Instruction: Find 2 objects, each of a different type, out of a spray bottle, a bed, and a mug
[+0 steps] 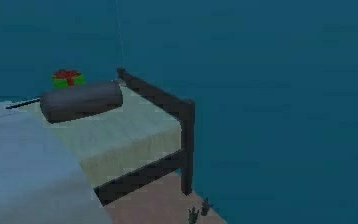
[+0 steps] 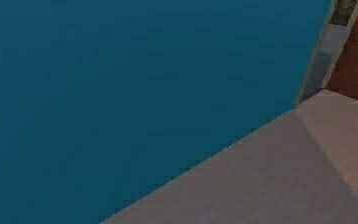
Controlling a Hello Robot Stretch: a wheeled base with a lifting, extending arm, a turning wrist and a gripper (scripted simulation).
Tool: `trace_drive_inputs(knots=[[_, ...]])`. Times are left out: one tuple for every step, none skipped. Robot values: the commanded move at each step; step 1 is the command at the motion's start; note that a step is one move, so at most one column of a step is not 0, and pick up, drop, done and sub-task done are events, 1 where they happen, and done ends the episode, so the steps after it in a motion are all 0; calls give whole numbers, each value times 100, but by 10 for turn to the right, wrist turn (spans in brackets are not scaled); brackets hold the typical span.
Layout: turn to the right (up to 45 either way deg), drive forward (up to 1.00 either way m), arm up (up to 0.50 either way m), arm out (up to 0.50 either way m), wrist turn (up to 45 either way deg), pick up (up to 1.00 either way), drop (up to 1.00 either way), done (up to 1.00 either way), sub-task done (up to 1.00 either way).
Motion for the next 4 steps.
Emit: trace_drive_inputs(knots=[[0,40,0,0,0,0,0,0,0],[-450,0,0,0,0,0,0,0,0],[-90,0,0,0,0,0,0,0,0],[0,0,0,0,0,0,0,0,100]])
